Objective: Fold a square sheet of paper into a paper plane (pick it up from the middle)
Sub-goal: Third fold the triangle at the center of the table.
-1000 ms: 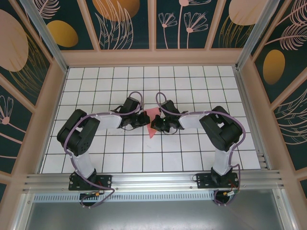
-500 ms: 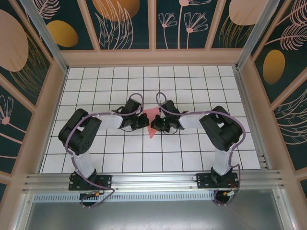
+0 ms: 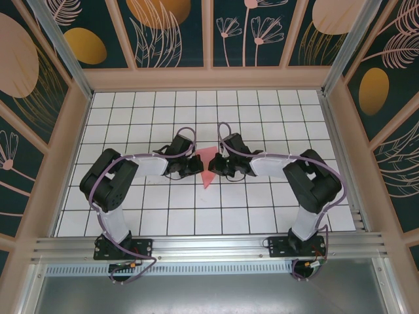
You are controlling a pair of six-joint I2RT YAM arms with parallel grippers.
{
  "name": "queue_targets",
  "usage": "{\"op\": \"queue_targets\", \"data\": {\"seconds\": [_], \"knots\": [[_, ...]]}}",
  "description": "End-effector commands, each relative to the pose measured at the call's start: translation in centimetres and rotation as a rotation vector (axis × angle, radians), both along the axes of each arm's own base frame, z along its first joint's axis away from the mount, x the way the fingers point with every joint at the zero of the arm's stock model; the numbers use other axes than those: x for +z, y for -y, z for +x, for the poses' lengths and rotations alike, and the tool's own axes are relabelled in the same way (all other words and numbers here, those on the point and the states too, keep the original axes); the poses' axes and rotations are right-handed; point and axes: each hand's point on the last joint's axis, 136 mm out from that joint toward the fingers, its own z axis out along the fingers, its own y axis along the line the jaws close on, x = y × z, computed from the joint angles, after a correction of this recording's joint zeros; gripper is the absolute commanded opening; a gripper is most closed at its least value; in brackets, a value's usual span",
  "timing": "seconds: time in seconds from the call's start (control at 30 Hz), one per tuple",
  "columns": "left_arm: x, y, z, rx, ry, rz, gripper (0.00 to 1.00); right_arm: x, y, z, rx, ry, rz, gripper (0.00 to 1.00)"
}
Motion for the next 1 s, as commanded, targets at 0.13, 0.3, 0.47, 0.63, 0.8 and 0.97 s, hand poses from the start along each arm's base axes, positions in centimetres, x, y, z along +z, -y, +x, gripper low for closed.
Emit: {"op": "queue_targets", "data": {"seconds": [0.13,0.3,0.47,0.63,0.8,0.97], "knots": [[0.9,-0.3,-0.3,-0.009,0.016,0.012,0.0,-1.3,5.3,1.0,-0.14,0.057,-0.236,0.26],[1.1,-0.2,-0.2,-0.009,0.02,0.005,0.0,-1.2,4.4,1.3,-0.102,0.062,-0.219,0.29],[1.1,-0.2,-0.2,-0.008,0.018,0.006,0.0,-1.3,3.0,1.1,-0.027,0.064,-0.185,0.29],[1.1,-0.2,-0.2,-0.006,0.018,0.006,0.0,-1.7,2.2,0.7,0.027,0.063,-0.18,0.31],[1.0,-0.4,-0.3,-0.005,0.016,0.009,0.0,-2.4,1.9,0.5,0.043,0.049,-0.195,0.33],[1.2,-0.4,-0.3,-0.003,0.019,0.01,0.0,-3.7,2.2,0.2,0.046,0.019,-0.254,0.34]]}}
